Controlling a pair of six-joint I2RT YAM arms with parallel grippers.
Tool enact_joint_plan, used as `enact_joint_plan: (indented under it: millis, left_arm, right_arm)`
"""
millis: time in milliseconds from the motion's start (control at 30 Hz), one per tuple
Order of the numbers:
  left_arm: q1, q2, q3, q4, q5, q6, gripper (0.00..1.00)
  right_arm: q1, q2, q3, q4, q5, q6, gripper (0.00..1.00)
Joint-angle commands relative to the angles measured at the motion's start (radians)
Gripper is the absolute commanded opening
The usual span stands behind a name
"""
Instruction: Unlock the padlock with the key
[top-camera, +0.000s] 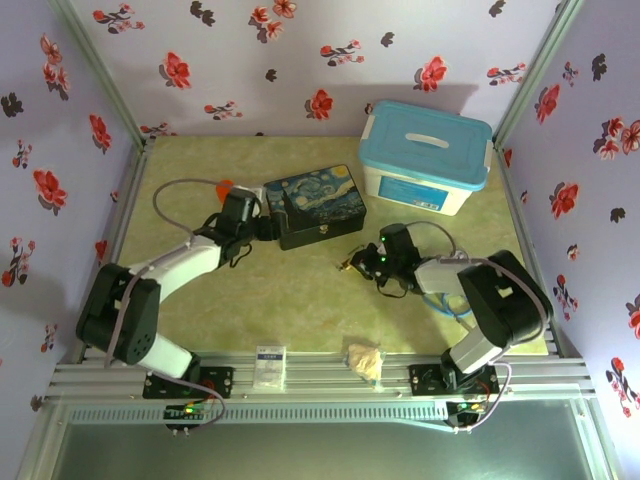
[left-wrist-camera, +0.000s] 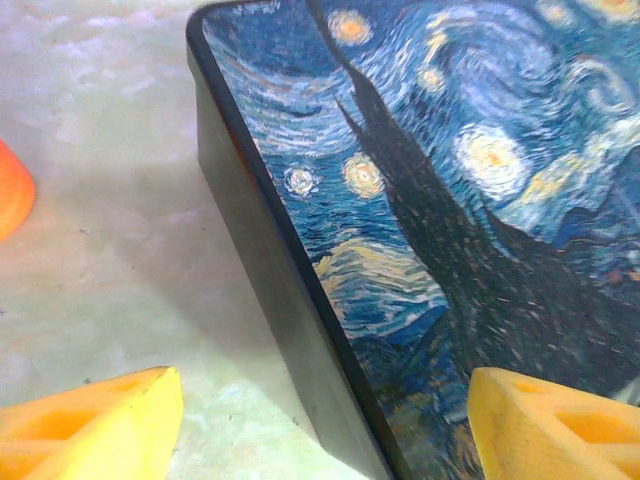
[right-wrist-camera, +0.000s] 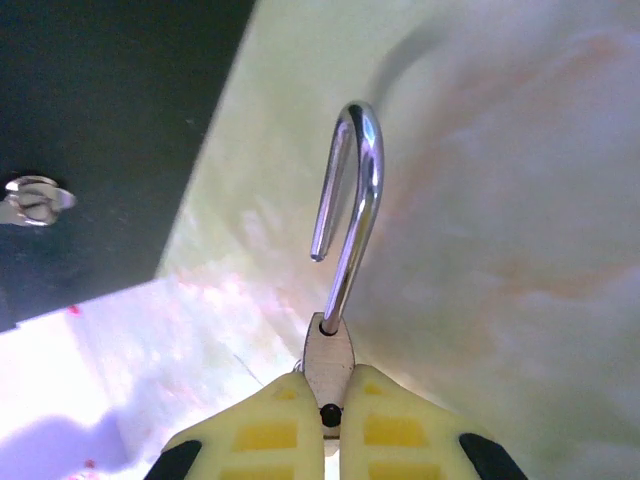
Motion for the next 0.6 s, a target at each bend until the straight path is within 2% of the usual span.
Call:
enact_joint_plan:
  millis: [0, 133, 300, 400, 467, 567]
  left_arm:
    - [0.006, -0.088, -0.008, -0.051, 0.001, 0.014, 0.78]
    - [0.006, -0.173, -0.045, -0.062, 0.032, -0.007, 0.80]
    - [0.007, -0.255, -0.097, -0.061, 0.072, -0.031, 0.80]
    - [0.006, -0.282, -0.122, -0.053, 0.084, -0.033, 0.81]
    - [0.007, -0.287, -0.135, -0.050, 0.088, -0.033, 0.81]
    - [0.008, -0.289, -0.154, -0.040, 0.093, -0.034, 0.81]
  right_arm:
    - [-0.051, 0.001, 0.063, -0.559, -0.057, -0.255, 0.00]
    - [-0.087, 0.020, 0.141, -0.797, -0.028, -0.409, 0.02]
    - [-0.121, 0.049, 0.215, -0.955, 0.005, -0.505, 0.05]
    - [-0.148, 0.070, 0.276, -1.068, 0.096, -0.571, 0.07]
    - [-0.154, 0.082, 0.310, -1.116, 0.143, -0.600, 0.16]
    - [-0.161, 0.113, 0.345, -1.146, 0.205, -0.624, 0.14]
